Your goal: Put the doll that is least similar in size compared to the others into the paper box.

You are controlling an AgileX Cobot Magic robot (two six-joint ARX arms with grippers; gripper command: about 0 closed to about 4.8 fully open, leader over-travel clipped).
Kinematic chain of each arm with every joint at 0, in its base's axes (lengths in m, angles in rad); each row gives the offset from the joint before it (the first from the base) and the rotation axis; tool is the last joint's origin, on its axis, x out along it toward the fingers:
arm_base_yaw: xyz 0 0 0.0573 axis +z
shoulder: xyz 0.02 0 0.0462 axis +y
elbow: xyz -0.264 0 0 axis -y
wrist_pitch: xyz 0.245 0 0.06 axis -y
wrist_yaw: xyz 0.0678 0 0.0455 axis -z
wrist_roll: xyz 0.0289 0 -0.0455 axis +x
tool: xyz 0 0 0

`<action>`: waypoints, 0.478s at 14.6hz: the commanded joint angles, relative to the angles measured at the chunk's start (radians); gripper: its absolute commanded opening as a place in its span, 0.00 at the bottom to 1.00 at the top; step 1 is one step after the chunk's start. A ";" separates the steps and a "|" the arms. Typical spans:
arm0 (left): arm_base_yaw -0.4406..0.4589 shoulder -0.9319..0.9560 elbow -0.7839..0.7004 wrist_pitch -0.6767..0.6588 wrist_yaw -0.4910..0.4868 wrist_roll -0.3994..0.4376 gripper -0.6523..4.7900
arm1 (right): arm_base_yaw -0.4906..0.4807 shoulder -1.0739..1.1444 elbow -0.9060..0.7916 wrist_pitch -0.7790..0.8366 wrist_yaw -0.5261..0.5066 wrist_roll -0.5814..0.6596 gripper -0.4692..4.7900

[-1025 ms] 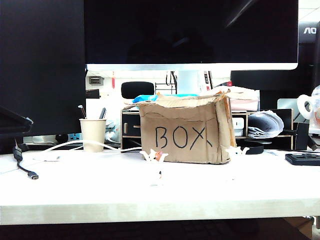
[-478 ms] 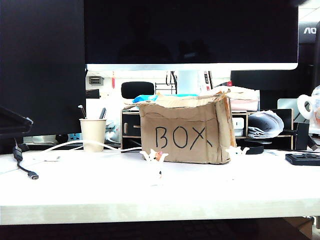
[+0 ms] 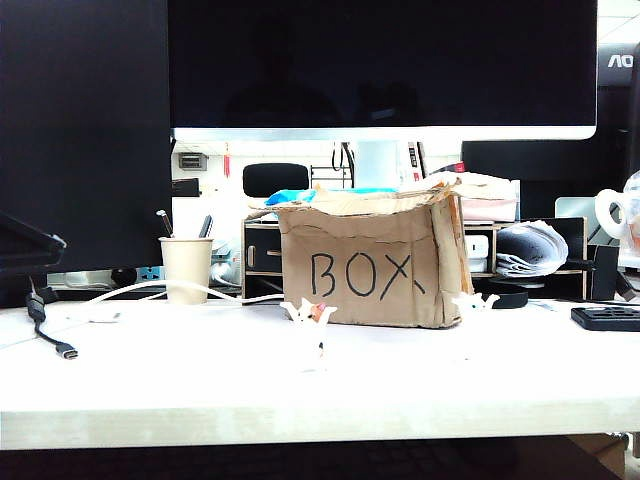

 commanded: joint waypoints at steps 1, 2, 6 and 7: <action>0.011 -0.084 0.001 -0.012 0.003 0.003 0.11 | 0.000 -0.002 0.002 0.017 -0.003 0.005 0.08; 0.074 -0.148 0.001 -0.011 0.040 0.003 0.11 | 0.000 -0.003 0.002 0.019 -0.005 0.005 0.08; 0.362 -0.216 0.002 -0.010 0.043 0.003 0.11 | -0.001 -0.077 0.001 0.021 -0.006 0.005 0.08; 0.415 -0.216 0.002 -0.010 0.041 0.003 0.11 | -0.001 -0.101 0.001 0.022 -0.005 0.005 0.08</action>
